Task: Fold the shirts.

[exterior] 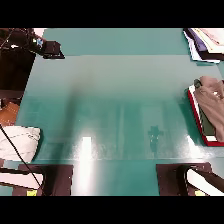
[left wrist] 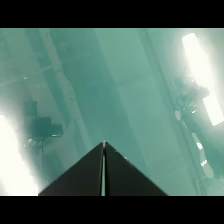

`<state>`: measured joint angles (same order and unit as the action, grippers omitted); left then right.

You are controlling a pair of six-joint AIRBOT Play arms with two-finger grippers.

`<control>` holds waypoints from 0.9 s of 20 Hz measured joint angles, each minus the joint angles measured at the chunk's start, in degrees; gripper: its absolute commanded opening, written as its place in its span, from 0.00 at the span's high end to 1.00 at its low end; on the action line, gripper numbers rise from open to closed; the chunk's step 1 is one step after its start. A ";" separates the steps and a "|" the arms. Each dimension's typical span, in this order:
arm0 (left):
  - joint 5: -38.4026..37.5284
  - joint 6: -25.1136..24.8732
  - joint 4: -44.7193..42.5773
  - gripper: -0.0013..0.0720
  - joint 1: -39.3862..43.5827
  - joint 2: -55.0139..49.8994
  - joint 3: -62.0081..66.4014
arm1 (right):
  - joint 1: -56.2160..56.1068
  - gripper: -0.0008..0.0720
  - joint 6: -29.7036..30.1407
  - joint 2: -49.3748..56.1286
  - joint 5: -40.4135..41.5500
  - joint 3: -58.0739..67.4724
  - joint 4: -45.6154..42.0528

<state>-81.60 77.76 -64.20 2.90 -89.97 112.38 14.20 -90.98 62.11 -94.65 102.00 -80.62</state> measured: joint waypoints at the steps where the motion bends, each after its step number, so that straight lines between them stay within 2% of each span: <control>1: 0.07 0.00 -0.02 0.94 0.00 0.00 0.00 | -0.02 0.96 -0.02 0.00 0.09 0.00 0.00; 16: 0.09 0.02 0.61 0.94 0.00 0.00 0.00 | -0.07 0.96 0.00 0.00 0.44 0.00 0.04; 18: -1.81 0.22 0.87 0.95 0.00 0.02 0.00 | -0.07 0.96 0.00 0.00 0.52 0.00 0.04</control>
<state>-83.42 77.97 -63.33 2.90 -89.95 112.38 14.13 -90.98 62.11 -94.13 102.00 -80.58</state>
